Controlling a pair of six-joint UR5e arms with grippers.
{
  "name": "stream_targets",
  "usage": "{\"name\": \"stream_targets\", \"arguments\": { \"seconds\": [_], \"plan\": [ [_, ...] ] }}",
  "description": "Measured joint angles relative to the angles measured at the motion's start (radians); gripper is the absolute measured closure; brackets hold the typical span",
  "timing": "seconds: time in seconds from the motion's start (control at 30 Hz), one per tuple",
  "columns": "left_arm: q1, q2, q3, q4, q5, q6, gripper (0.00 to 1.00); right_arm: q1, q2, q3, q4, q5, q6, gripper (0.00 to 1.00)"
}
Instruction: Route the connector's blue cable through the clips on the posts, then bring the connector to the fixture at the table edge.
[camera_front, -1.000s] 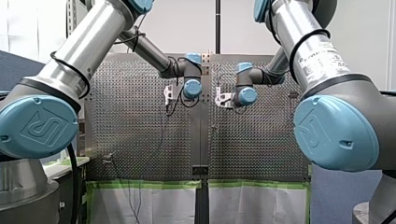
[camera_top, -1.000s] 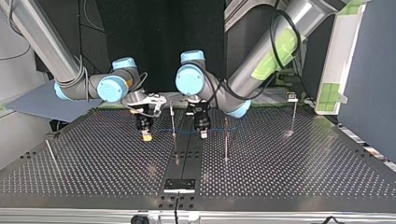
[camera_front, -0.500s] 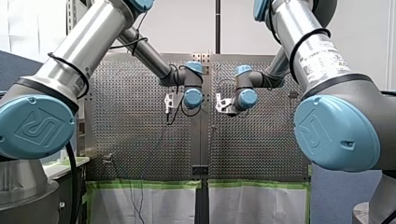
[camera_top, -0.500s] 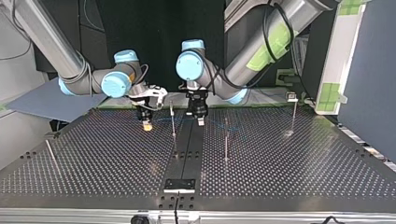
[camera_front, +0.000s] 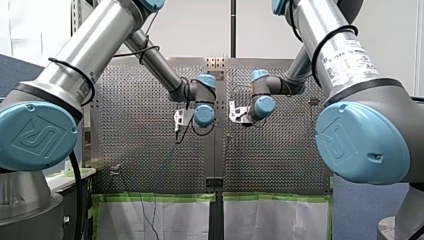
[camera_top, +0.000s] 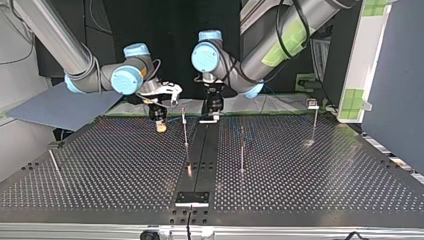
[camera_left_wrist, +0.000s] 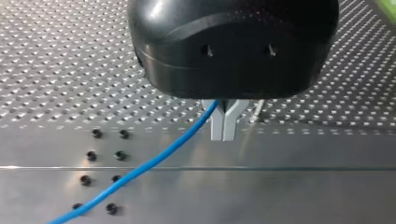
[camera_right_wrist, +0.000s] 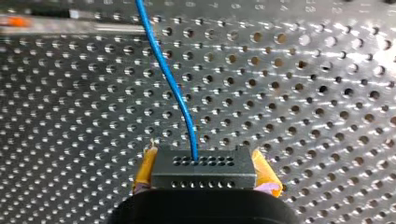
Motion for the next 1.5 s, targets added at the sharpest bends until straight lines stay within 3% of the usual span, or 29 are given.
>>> {"name": "stream_targets", "arguments": {
  "seconds": [0.33,0.53,1.07,1.3,1.5],
  "plan": [
    [-0.008,-0.028,-0.024,0.007,0.017,0.012,1.0,0.002,-0.002,0.069,-0.035,0.003,0.0,1.0],
    [-0.017,-0.055,-0.024,0.014,0.02,0.013,1.0,0.003,-0.013,0.081,-0.038,0.003,-0.001,1.0],
    [-0.028,-0.058,-0.024,0.015,0.026,0.011,1.0,0.012,-0.045,0.117,-0.041,0.003,0.004,1.0],
    [-0.031,-0.058,-0.024,0.016,0.045,0.013,1.0,0.001,-0.045,0.16,-0.072,0.002,0.019,1.0],
    [-0.031,-0.078,-0.02,0.015,0.052,0.012,1.0,-0.012,-0.044,0.168,-0.089,0.002,0.024,1.0]
  ]
}}
